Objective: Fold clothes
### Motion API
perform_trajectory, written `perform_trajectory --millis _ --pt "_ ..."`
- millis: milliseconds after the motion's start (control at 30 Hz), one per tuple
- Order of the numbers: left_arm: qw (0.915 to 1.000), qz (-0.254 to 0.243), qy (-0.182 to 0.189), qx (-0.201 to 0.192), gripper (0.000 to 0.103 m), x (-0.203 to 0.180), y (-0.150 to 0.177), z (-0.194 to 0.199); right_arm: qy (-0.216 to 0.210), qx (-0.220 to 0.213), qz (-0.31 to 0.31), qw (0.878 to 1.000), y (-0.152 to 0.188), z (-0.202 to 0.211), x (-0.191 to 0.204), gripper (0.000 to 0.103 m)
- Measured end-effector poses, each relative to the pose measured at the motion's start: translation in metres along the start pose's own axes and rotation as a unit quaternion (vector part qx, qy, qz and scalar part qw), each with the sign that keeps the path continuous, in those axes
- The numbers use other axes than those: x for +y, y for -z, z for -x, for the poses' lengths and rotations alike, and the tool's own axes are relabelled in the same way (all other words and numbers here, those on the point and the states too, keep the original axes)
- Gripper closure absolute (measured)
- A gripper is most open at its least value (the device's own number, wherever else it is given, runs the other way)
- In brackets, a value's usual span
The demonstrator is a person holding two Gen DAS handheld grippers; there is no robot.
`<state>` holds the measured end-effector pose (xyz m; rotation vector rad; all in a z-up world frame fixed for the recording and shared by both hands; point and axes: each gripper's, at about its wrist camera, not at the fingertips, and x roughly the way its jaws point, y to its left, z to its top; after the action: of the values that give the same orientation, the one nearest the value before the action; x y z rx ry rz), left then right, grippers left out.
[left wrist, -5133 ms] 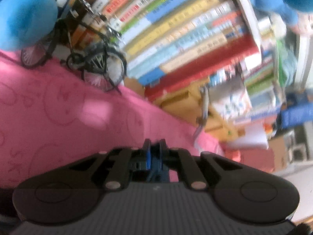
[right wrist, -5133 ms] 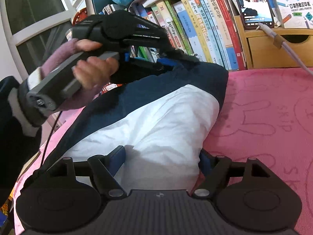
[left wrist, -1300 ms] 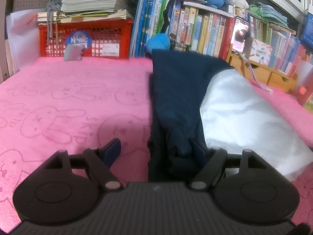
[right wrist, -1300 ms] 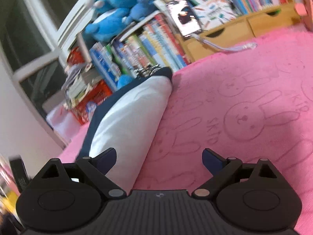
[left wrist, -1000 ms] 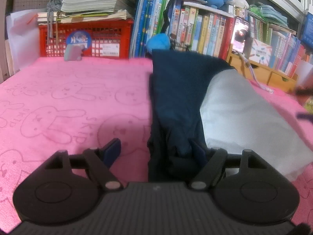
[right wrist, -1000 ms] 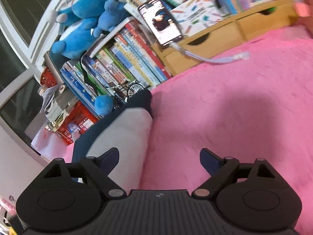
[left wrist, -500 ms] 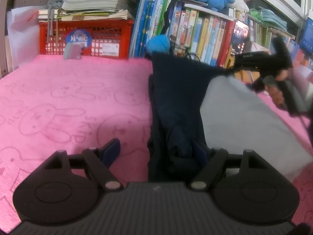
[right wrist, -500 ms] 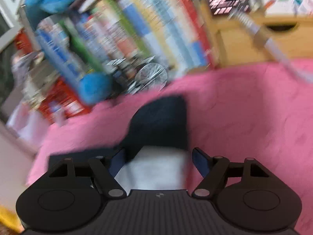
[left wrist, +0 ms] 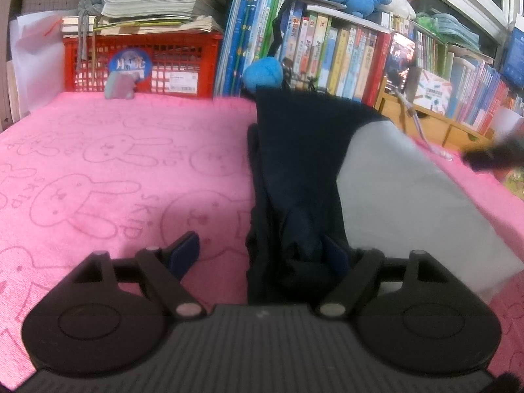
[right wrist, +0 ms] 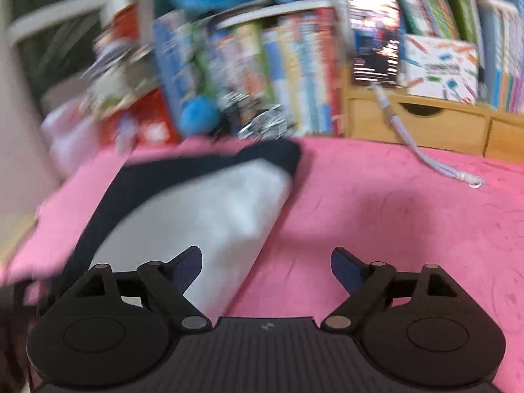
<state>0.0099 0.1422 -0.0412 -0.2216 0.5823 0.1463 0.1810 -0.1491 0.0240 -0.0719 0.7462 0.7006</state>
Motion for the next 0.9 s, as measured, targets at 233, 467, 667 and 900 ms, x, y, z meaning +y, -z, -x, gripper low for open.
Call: perform_trajectory --millis 233,467,667,900 --pt "1.0 0.002 -0.003 -0.002 0.021 0.0 0.0 0.0 -0.015 -0.007 0.123 0.992 0.061 0.052 0.084 0.011" --pt "0.9958 -0.048 -0.036 -0.069 0.021 -0.012 0.003 0.034 0.107 -0.058 0.288 0.95 0.116 0.056 0.15 0.009" --pt "0.9693 -0.218 -0.005 -0.113 0.021 -0.064 0.017 0.073 0.157 -0.089 0.308 0.934 0.135 0.042 0.163 0.009" --pt "0.9325 -0.346 0.044 -0.092 0.02 -0.125 0.039 0.056 0.18 -0.119 0.306 0.927 0.136 0.029 0.17 0.016"
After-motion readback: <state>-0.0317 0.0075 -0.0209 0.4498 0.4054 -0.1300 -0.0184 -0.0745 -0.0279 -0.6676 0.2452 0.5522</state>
